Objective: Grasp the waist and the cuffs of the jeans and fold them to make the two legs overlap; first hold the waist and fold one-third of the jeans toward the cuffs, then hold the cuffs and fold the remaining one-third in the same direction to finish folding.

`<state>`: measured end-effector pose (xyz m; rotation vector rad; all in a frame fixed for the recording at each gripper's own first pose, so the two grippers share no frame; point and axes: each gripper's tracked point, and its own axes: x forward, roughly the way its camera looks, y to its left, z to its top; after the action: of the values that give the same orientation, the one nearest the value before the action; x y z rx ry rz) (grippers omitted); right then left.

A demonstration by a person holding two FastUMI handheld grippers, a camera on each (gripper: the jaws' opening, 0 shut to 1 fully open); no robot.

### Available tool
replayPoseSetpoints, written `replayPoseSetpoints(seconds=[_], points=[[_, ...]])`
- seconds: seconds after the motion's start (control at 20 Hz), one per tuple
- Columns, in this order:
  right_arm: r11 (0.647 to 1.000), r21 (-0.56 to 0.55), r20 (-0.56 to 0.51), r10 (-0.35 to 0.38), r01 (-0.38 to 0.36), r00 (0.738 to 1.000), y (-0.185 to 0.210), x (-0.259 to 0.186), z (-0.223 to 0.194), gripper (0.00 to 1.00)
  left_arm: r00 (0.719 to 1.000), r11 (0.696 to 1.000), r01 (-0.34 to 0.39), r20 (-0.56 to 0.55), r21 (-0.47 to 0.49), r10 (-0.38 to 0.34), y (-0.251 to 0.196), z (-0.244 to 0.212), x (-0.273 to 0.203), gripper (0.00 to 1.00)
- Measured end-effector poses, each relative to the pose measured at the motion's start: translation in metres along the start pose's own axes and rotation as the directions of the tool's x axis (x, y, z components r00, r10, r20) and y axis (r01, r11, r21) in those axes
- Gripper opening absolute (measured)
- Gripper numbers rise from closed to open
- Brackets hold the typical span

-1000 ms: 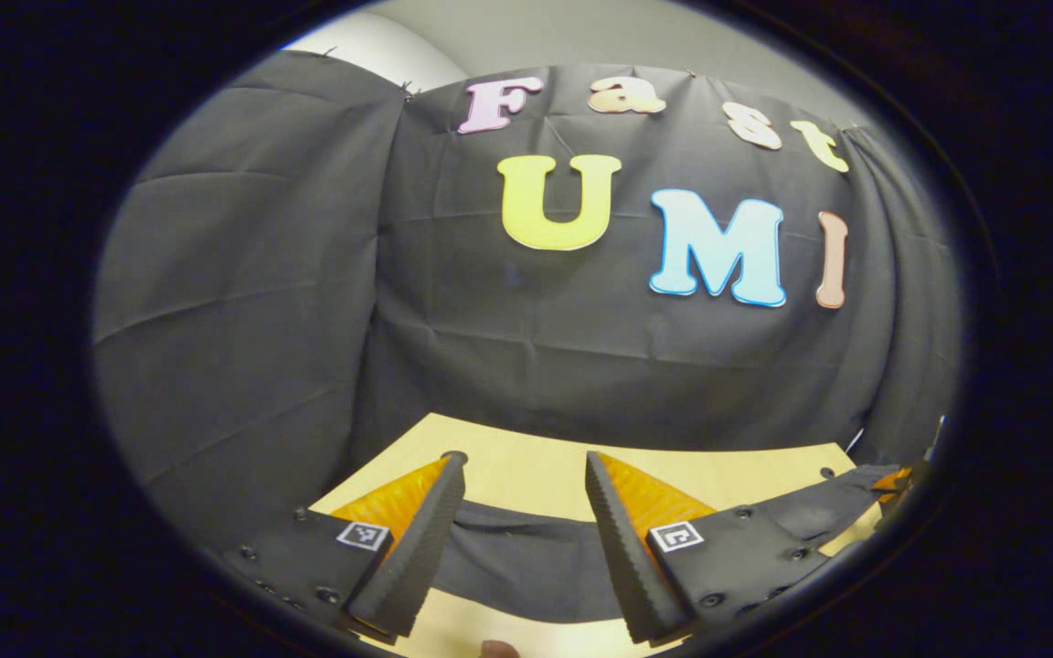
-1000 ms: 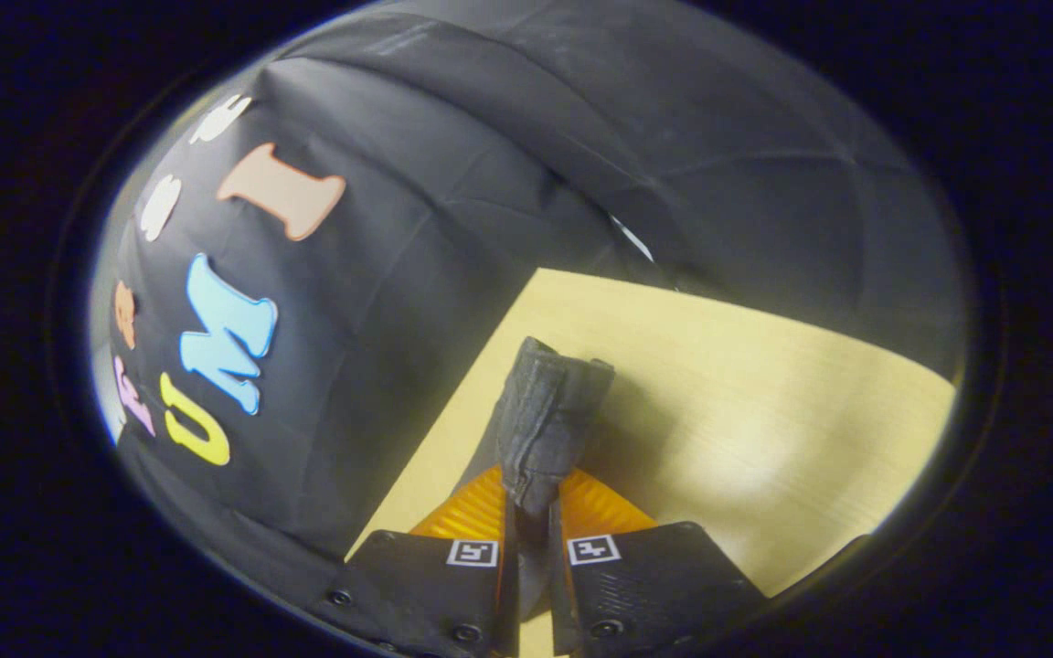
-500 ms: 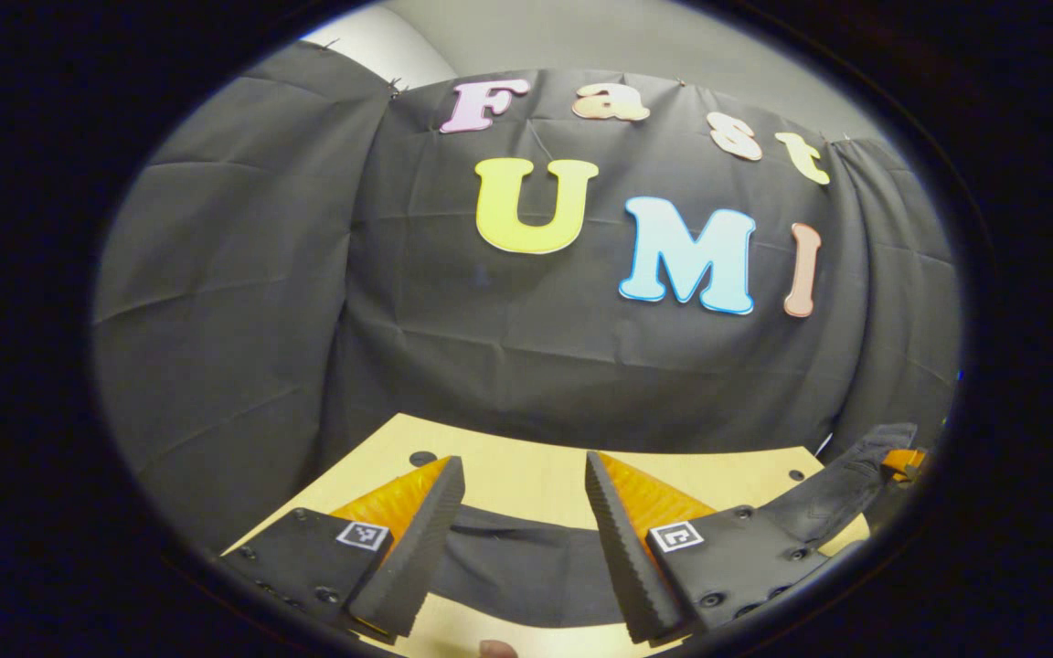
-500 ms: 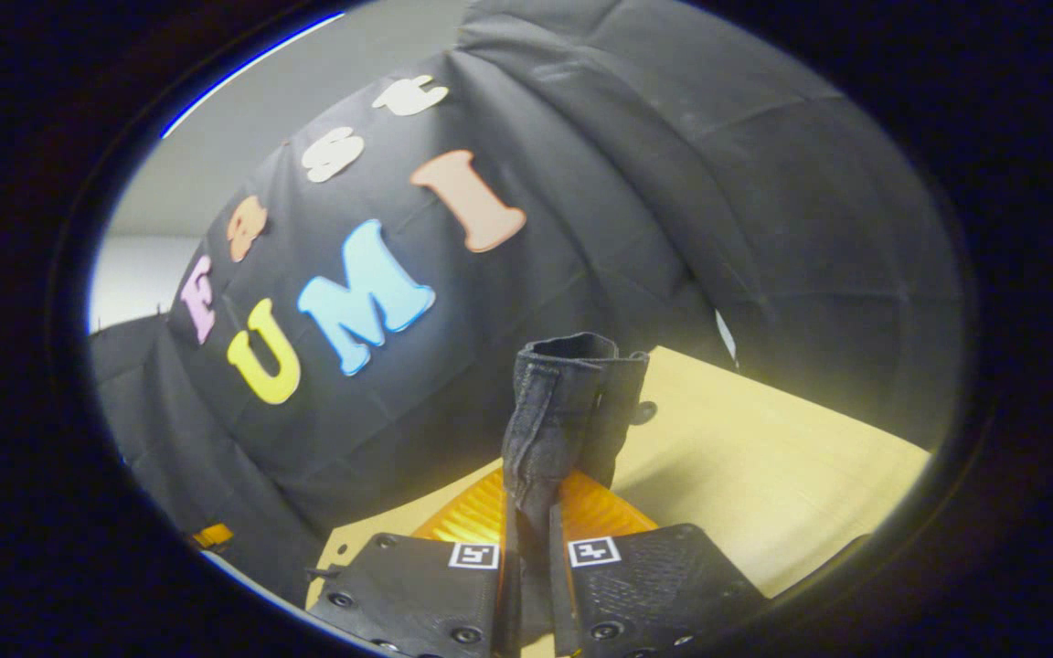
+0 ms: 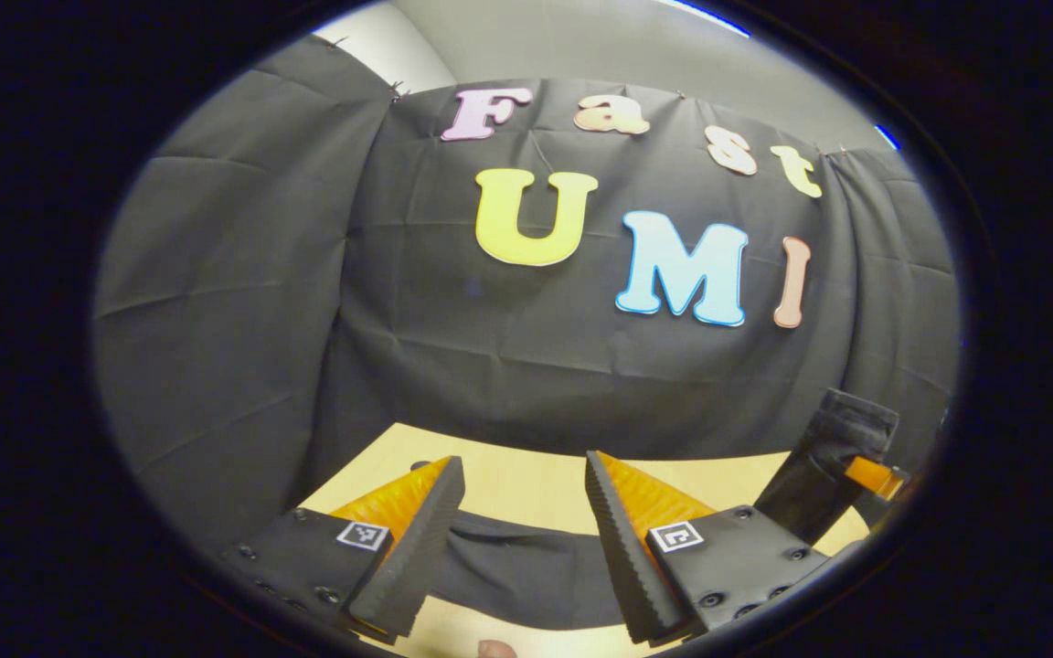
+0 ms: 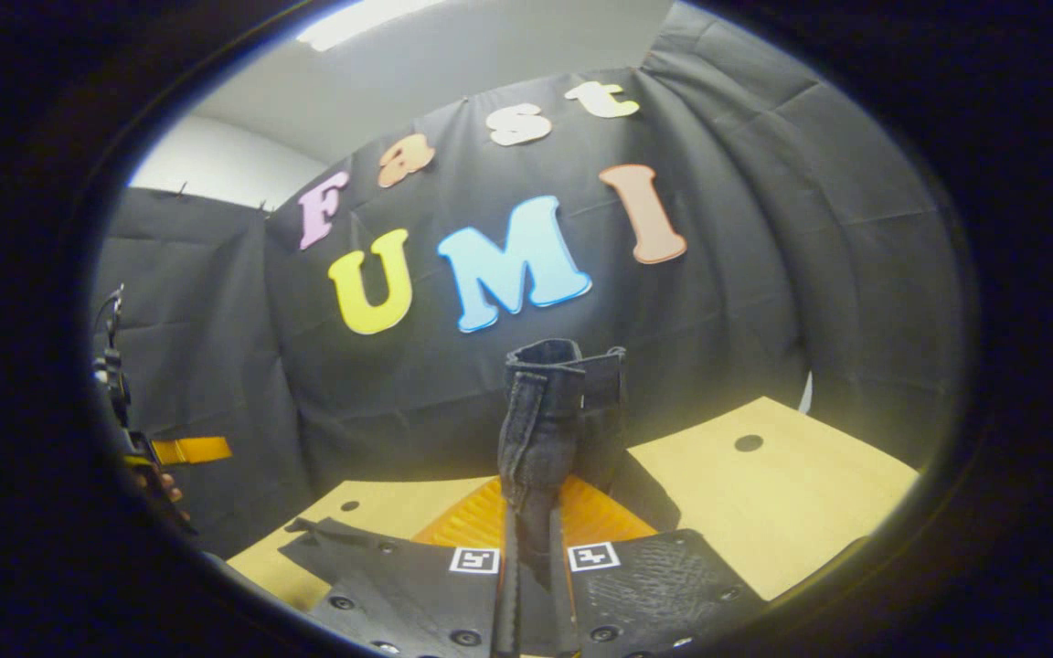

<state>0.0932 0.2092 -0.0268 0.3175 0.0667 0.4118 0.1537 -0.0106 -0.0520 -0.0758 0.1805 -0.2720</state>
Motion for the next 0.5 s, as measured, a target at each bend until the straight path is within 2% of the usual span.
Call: replayPoseSetpoints(seconds=[0.15,0.2,0.25,0.5], points=[[0.995,-0.063,-0.032,0.078,-0.08,0.996,0.044,0.012,-0.036,0.12,1.0,1.0,0.006,-0.007,-0.013,-0.006,0.008,-0.004,-0.007,0.88],[0.99,-0.085,-0.047,0.107,-0.11,0.993,0.058,0.014,-0.053,0.07,1.0,1.0,0.004,-0.009,-0.014,-0.004,0.012,-0.006,-0.01,0.88],[0.985,-0.099,-0.073,0.136,-0.143,0.988,0.071,0.016,-0.069,0.13,1.0,1.0,0.0,-0.011,-0.012,0.0,0.015,-0.008,-0.012,0.88],[0.966,-0.122,-0.234,0.194,-0.226,0.953,0.099,0.023,-0.161,0.15,0.999,0.999,-0.043,-0.028,-0.02,0.043,0.038,-0.019,-0.025,0.88]])
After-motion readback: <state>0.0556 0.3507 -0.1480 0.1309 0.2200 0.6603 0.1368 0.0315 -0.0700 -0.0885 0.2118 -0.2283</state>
